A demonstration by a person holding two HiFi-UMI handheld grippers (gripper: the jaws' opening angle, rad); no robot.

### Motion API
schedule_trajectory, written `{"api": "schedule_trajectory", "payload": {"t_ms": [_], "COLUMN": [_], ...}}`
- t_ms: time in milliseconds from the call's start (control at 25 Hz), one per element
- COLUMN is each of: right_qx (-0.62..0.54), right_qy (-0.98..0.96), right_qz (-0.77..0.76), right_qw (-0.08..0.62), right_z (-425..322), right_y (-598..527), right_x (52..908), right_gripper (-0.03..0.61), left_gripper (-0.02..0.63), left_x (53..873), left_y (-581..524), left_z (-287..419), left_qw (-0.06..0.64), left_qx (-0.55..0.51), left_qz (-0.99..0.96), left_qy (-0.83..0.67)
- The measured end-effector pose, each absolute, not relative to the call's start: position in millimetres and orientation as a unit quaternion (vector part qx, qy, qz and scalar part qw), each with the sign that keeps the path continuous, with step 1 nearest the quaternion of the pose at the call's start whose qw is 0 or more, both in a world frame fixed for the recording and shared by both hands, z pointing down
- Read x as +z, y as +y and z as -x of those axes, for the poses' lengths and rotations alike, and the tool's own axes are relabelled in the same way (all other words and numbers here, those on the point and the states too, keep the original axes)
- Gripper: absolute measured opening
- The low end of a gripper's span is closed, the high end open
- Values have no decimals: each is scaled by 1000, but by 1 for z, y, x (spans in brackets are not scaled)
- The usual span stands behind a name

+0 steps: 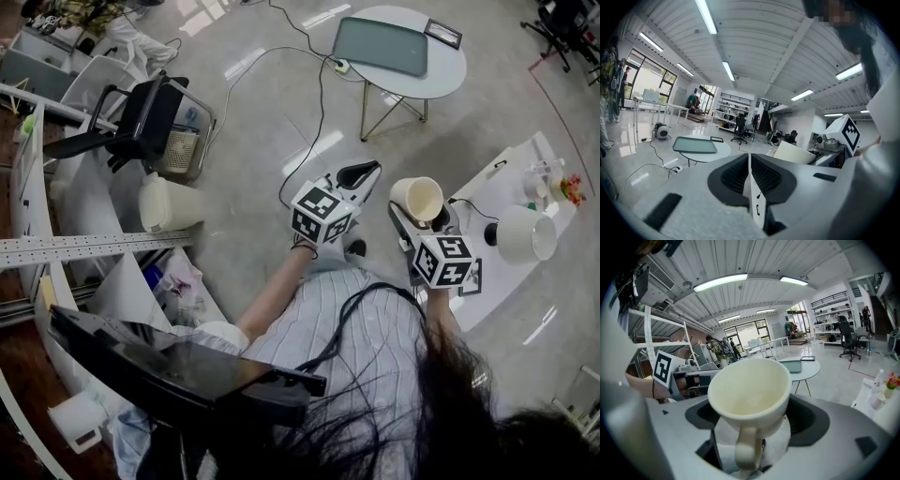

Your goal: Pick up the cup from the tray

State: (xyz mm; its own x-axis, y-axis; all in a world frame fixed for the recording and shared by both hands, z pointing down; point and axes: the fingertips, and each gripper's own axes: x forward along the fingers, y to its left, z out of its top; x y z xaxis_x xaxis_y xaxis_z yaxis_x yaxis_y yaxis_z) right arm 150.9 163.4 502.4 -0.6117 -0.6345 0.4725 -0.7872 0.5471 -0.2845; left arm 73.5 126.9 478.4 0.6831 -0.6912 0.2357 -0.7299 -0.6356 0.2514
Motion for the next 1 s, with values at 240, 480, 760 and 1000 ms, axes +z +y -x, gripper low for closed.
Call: {"api": "schedule_trajectory", "payload": {"t_ms": [240,480,760,1000], "right_qx": [239,240,240,246], "right_qy": [-862,-860,-858,-856], "right_qz": [-416,-420,-421,-422], "right_qw": [161,163,169,170], "right_z": [-150,-148,-146,-145], "right_y": [172,174,174,168], "right_x": [504,506,508,510], "right_gripper": [407,407,407,407], "left_gripper": [14,14,14,14], "left_x": [476,477,479,480], "left_y": [134,137,135,130], "left_z": [-68,-64,-61,-58], "left_qw": [160,161,163,166], "left_qx": [58,55,52,51], "left_qz": [-903,-904,-904,-903], "left_qy": [-394,-393,-392,-392]}}
